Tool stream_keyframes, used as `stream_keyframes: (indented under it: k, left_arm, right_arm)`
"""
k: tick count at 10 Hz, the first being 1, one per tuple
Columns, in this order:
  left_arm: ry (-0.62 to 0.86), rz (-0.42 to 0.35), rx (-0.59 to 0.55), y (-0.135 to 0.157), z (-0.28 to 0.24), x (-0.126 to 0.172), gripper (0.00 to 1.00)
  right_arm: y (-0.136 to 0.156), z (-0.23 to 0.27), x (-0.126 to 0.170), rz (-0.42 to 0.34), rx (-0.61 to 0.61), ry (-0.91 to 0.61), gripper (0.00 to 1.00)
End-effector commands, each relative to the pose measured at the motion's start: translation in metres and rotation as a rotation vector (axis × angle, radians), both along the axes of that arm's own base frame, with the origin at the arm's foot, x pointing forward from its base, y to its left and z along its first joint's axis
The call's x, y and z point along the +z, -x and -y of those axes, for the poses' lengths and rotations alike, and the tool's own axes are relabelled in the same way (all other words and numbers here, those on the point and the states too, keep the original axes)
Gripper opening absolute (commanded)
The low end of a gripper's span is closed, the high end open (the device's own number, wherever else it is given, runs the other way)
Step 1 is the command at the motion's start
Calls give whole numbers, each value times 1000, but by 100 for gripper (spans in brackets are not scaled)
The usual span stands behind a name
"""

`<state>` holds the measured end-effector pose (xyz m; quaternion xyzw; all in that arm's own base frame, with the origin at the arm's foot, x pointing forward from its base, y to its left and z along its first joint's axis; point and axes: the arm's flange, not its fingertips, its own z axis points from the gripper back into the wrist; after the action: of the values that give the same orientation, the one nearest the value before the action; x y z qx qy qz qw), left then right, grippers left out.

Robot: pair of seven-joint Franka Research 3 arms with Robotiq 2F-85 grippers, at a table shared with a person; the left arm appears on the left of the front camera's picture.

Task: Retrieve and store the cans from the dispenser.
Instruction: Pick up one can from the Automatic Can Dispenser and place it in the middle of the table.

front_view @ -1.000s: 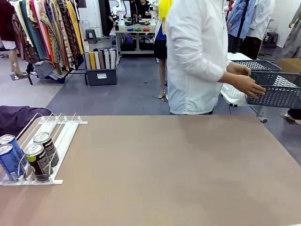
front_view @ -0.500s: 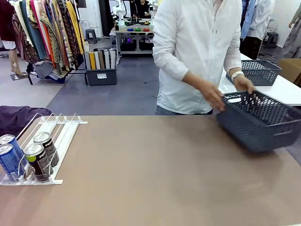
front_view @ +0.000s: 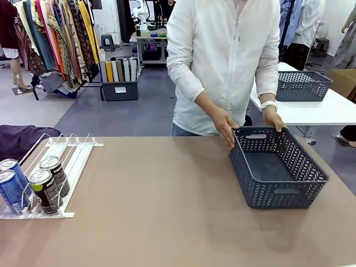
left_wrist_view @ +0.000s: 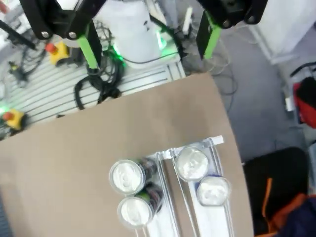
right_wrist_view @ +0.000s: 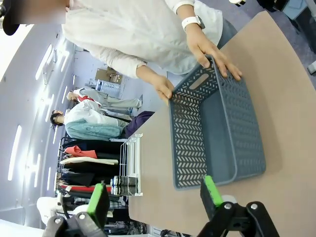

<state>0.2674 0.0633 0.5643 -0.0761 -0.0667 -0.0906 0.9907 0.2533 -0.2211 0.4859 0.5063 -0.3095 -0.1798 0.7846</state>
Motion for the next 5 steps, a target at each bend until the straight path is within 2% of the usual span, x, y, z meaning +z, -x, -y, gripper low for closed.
stream_keyframes:
  k: [1, 2, 3, 5]
  left_arm:
    - [-59, -30, 56, -16, 12, -19, 100]
    - [-42, 46, 214, -27, 15, -19, 100]
    - [-45, -21, 1, -7, 18, -8, 100]
    - [-45, -21, 1, -7, 18, -8, 100]
  right_arm:
    - [-3, 1, 3, 31, -1, -10, 100]
    - [-3, 1, 3, 31, -1, -10, 100]
    - [-3, 1, 3, 31, -1, -10, 100]
    - [-3, 1, 3, 31, -1, -10, 100]
